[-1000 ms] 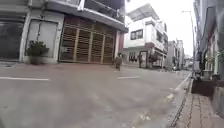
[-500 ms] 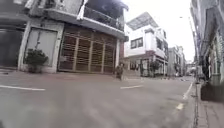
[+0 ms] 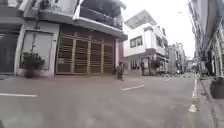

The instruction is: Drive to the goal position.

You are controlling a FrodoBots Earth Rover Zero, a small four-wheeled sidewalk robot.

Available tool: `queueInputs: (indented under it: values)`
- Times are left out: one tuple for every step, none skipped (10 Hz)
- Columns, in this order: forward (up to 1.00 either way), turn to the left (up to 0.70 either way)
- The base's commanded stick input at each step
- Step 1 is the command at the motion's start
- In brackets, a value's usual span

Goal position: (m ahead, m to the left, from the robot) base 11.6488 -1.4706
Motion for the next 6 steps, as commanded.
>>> queueInputs:
  values:
    - [0.7, -0.35]
    - [0.7, -0.35]
    - [0.7, -0.35]
    - [0.7, -0.35]
    - [0.7, -0.35]
    - [0.7, -0.35]
